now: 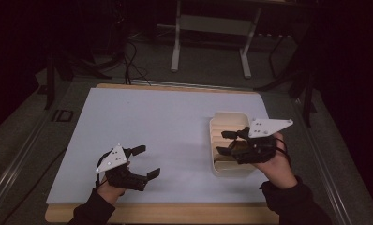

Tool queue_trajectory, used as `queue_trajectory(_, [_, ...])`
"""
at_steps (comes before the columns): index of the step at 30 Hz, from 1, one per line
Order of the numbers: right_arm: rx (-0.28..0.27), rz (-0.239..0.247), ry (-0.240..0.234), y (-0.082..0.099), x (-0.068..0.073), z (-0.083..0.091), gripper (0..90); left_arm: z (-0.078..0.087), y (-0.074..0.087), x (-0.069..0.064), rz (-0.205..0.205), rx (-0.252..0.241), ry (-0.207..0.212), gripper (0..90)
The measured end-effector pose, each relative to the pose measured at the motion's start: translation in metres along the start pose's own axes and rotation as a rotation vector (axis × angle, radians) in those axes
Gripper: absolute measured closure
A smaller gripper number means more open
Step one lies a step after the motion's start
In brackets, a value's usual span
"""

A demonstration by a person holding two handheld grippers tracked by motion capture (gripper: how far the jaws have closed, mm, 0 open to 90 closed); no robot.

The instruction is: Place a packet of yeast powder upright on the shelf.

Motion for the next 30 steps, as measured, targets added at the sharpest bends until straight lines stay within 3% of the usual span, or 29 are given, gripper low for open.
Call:
queue_trajectory(4, [-0.014,0.005,-0.003,0.002,0.015,-0.007,32.9,0.000,0.001,0.000,0.005,-0.001,-0.001,4.3])
queue_trajectory(9, [0.016,0.041,-0.014,0.005,0.029,-0.015,31.7,0.000,0.001,0.000,-0.001,0.002,0.000,4.3])
queue_trajectory(11, [0.024,0.026,-0.035,0.007,0.034,-0.019,29.8,-0.001,0.001,0.000,-0.001,0.002,0.000,4.3])
queue_trajectory(23, [0.025,-0.019,-0.033,0.027,0.056,-0.028,15.3,-0.001,0.001,-0.001,-0.008,0.001,0.002,4.3])
queue_trajectory(30, [0.022,-0.055,-0.047,0.046,0.063,-0.031,13.7,0.000,0.001,-0.002,-0.014,0.000,-0.001,4.3])
Point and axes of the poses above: each handheld gripper's, and its own axes: z roughly backward along the jaws, y roughly out of its underside, x roughly to its left, the point moved 1 cm from there along -z, roughly forward along the jaws, and after that the axes turned 7 degrees about y, right-handed, at the moved point
